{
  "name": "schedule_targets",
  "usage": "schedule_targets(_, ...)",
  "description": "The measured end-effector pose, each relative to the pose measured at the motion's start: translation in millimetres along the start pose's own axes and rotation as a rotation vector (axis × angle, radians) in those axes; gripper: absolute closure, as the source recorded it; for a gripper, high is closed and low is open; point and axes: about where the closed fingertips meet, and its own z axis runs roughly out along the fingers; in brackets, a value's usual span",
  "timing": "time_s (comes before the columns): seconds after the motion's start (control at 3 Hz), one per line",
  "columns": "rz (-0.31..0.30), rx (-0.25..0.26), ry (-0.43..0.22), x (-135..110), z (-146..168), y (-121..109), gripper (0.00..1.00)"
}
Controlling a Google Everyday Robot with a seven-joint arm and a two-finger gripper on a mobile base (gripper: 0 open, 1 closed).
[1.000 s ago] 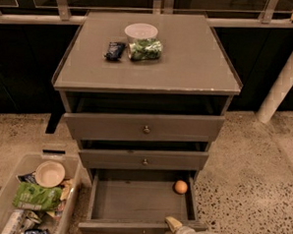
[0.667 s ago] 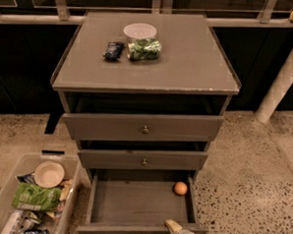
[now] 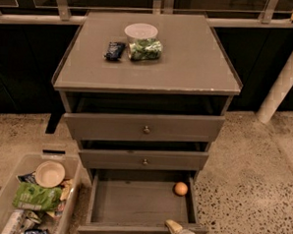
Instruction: Open bottom drawer
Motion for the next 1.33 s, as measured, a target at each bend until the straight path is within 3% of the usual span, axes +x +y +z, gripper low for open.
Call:
schedule_targets(1.0, 0.0, 0.0, 0.0, -0.1, 0.0, 0.0, 0.12)
schedule_targets(1.33, 0.0, 0.0, 0.0, -0.1, 0.1, 0.1, 0.0)
